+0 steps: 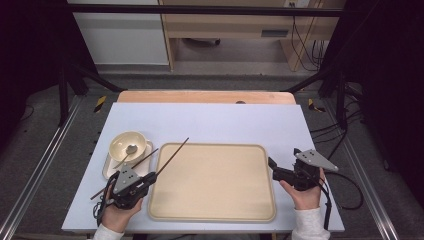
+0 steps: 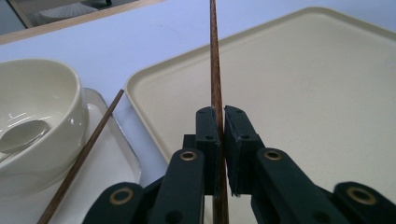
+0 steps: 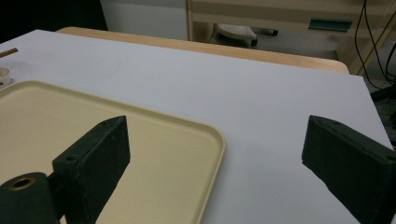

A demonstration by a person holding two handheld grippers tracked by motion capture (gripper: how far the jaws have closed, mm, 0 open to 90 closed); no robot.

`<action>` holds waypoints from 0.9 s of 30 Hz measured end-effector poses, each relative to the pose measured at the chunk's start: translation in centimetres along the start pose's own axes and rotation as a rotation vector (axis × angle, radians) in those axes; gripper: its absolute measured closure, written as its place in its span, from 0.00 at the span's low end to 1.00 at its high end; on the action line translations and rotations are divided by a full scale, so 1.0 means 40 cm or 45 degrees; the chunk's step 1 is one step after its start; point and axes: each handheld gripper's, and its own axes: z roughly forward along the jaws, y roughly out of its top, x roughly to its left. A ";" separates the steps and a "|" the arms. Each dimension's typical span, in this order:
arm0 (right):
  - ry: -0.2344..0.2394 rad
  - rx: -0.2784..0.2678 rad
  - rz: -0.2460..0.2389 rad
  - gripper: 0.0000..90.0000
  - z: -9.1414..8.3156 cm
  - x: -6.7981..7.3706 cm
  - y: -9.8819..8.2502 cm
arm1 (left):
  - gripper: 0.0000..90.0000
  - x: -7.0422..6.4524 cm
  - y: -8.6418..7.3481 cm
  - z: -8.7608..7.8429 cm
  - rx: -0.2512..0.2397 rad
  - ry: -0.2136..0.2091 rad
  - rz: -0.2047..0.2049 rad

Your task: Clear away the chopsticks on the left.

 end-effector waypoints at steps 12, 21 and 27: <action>-0.002 -0.001 0.003 0.08 -0.002 -0.001 0.000 | 0.94 -0.037 0.038 0.023 -0.016 0.088 -0.060; 0.012 -0.024 0.020 0.08 -0.015 -0.004 0.007 | 0.94 -0.057 0.058 0.042 -0.045 0.140 -0.172; 0.013 -0.032 0.019 0.08 -0.017 -0.006 0.008 | 0.94 -0.068 0.046 0.054 -0.055 0.199 -0.201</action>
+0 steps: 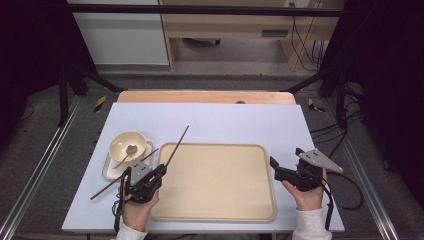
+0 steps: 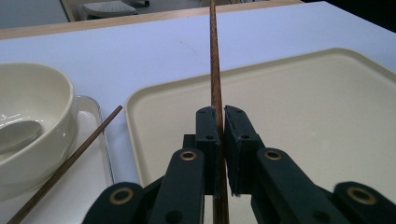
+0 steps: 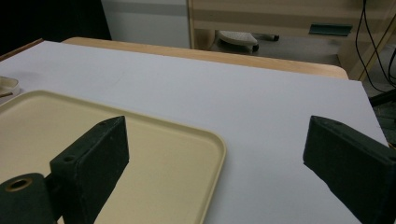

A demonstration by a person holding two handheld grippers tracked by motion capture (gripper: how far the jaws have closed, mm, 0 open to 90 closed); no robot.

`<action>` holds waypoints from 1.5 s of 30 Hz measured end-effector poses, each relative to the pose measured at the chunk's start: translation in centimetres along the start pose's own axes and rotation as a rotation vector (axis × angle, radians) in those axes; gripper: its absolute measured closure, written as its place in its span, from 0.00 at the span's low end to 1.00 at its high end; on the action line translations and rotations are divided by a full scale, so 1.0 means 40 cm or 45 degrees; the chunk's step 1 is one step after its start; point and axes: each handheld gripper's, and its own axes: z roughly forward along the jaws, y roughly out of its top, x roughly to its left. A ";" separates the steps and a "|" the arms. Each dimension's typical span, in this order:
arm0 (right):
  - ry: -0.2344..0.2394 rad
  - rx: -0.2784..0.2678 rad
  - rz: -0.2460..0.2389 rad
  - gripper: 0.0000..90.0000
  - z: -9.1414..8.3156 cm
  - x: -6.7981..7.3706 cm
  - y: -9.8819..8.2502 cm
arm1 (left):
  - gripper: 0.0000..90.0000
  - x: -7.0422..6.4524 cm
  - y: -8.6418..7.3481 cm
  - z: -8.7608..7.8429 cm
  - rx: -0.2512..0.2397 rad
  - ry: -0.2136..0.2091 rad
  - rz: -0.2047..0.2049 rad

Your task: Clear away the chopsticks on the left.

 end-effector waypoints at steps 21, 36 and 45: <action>0.003 0.011 0.005 0.08 0.006 0.000 -0.004 | 0.94 -0.038 -0.101 0.000 -0.021 0.188 -0.203; 0.002 0.023 0.001 0.08 0.011 0.001 -0.007 | 0.94 -0.022 -0.136 0.018 0.046 0.239 -0.242; 0.004 0.023 0.001 0.08 0.010 0.001 -0.007 | 0.94 -0.020 -0.145 0.027 0.101 0.259 -0.251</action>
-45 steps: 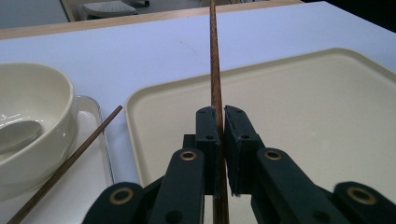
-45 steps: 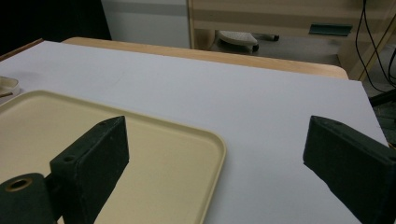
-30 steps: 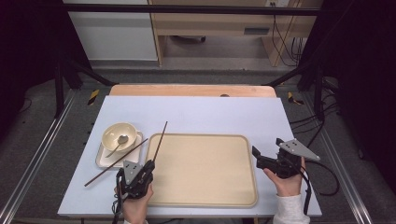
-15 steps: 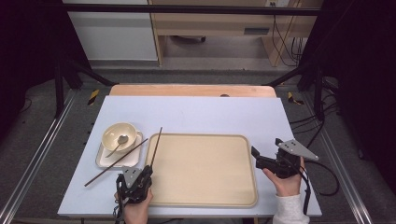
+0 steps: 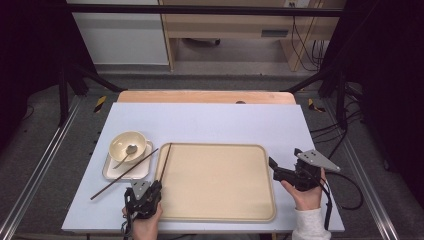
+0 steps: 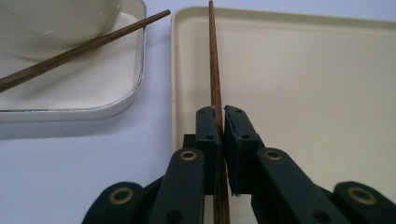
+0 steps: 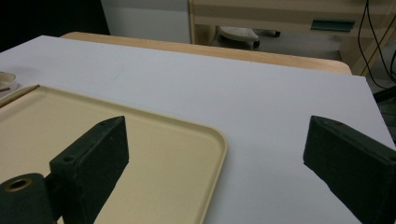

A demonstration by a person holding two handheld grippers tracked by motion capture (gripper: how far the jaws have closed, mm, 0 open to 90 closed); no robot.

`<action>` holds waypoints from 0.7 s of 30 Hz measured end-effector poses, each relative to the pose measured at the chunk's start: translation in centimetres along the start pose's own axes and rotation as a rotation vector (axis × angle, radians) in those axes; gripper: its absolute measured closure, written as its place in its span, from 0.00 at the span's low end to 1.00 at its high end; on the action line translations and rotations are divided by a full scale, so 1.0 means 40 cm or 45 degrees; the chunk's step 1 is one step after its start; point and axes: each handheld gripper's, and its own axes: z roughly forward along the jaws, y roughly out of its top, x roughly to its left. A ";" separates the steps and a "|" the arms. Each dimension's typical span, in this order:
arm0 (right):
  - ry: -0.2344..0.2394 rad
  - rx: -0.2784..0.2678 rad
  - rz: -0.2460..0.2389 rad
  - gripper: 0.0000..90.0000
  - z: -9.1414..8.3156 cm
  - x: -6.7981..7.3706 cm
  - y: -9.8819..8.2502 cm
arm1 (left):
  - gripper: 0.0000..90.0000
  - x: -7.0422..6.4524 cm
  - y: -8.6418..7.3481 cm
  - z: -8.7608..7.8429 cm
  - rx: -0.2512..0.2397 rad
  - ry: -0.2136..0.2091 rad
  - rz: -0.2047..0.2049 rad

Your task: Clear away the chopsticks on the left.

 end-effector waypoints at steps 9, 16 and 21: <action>0.001 -0.001 -0.001 0.08 0.000 0.000 0.000 | 0.94 -0.002 -0.001 0.008 0.027 0.005 -0.005; 0.005 -0.004 -0.003 0.08 0.000 0.002 0.000 | 0.93 -0.012 -0.005 0.019 0.067 -0.012 0.016; 0.006 -0.003 -0.002 0.08 0.000 0.001 0.000 | 0.91 -0.008 -0.004 0.018 0.068 -0.015 0.012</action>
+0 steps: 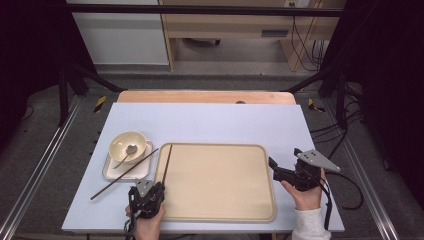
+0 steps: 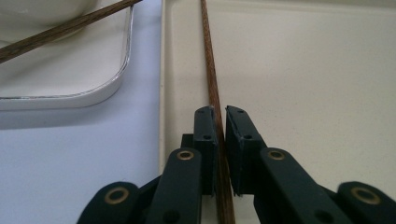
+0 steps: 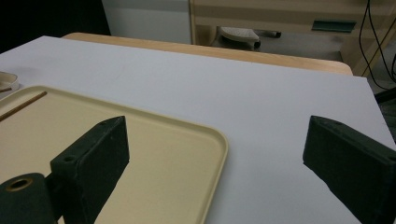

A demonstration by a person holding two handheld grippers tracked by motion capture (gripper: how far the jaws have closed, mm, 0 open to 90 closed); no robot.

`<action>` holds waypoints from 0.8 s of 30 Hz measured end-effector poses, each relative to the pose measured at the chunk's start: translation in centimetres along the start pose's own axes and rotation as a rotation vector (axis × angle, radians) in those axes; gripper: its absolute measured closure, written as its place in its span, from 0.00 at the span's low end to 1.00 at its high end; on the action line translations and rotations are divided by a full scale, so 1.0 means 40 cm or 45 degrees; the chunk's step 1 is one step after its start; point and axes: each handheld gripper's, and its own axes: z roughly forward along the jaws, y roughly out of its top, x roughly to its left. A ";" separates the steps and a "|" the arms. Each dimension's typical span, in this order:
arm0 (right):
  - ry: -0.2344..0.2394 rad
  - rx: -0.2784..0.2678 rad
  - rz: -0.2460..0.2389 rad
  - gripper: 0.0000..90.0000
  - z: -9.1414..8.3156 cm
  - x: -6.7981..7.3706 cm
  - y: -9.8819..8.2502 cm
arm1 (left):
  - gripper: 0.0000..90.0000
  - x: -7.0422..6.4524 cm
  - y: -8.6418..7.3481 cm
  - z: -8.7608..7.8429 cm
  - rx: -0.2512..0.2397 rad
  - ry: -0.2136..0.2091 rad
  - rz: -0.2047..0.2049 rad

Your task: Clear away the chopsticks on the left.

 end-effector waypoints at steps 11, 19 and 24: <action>-0.001 -0.004 0.003 0.08 -0.001 0.000 0.001 | 0.78 0.012 0.016 -0.013 -0.026 -0.074 0.012; -0.002 -0.008 0.006 0.08 -0.003 0.000 0.001 | 0.66 0.027 0.054 -0.042 -0.093 -0.224 0.110; -0.002 -0.005 0.006 0.08 -0.002 0.000 0.001 | 0.59 0.040 0.082 -0.057 -0.127 -0.298 0.194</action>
